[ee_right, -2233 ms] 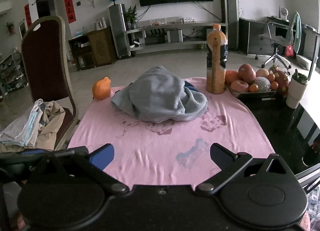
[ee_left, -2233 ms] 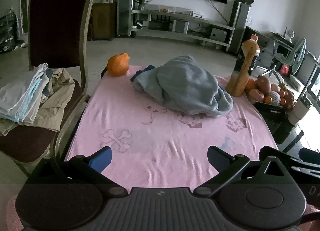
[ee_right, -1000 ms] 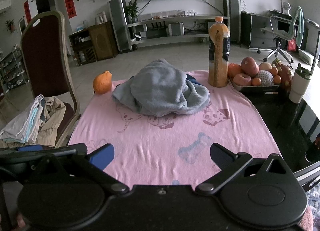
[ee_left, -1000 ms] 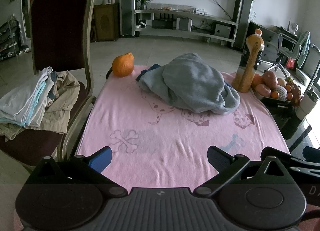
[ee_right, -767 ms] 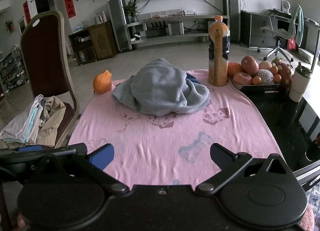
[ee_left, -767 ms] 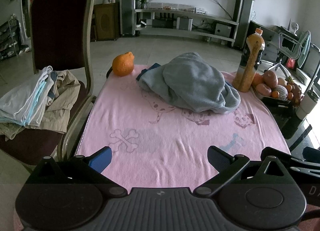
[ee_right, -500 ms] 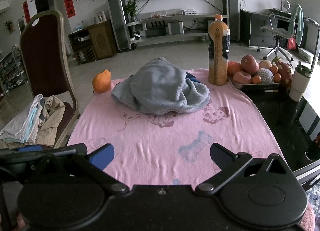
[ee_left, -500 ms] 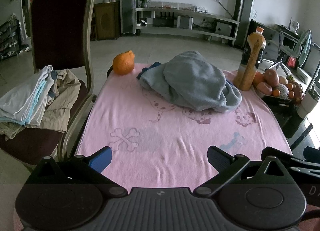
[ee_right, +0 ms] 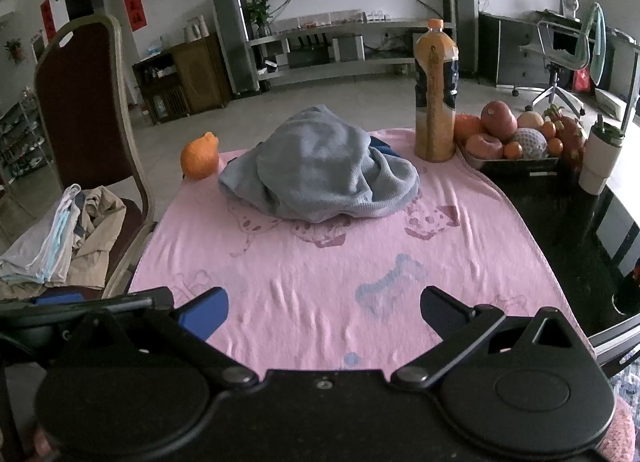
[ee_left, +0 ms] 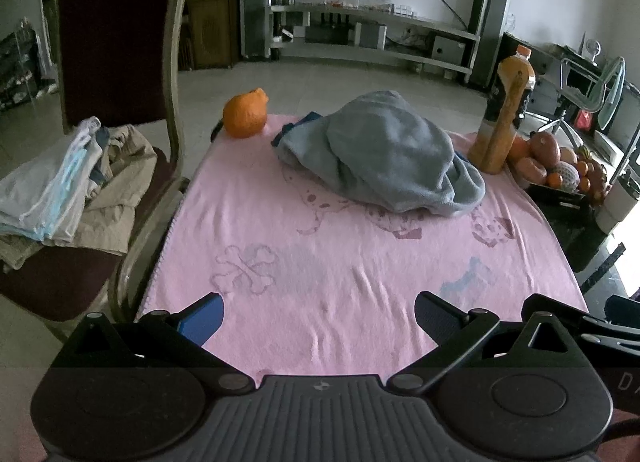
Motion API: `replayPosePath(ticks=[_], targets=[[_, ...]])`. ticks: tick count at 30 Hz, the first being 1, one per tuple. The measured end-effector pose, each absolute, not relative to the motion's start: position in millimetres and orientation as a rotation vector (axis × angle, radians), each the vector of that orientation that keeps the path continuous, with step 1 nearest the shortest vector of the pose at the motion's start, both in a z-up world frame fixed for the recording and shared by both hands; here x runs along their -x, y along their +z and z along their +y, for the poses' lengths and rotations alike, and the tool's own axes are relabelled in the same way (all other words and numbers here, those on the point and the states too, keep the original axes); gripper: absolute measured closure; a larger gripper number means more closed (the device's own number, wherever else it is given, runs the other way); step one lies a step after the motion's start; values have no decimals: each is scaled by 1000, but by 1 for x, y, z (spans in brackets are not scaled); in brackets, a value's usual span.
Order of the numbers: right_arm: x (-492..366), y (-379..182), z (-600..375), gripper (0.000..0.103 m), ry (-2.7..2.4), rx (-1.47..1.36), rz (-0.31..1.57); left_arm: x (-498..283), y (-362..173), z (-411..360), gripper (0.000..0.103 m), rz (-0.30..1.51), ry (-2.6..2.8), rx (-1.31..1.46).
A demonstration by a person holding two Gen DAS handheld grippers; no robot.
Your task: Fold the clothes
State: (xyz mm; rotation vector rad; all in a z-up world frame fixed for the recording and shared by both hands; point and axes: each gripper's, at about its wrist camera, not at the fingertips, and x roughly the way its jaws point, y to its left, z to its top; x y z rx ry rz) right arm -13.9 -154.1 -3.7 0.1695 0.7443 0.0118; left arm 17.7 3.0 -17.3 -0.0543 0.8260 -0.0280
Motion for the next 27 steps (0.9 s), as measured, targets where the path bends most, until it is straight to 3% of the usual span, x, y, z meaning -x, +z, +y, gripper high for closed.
replayPosePath(ticks=[10, 22, 23, 24, 25, 27], targets=[[-18, 5, -174, 0, 7, -196, 704, -59, -20, 21, 1, 843, 4, 45], [-133, -13, -191, 1, 11, -243, 702, -155, -41, 22, 2, 804, -32, 70], [-146, -18, -194, 4, 5, -260, 713, -163, -45, 22, 2, 808, -43, 75], [-159, -23, -197, 15, -1, -277, 723, -170, -48, 23, 2, 813, -56, 81], [-171, -29, -200, 33, -7, -294, 734, -178, -52, 23, 2, 818, -68, 86], [-197, -39, -206, 52, -19, -328, 755, -184, -60, 26, 3, 807, -88, 91]])
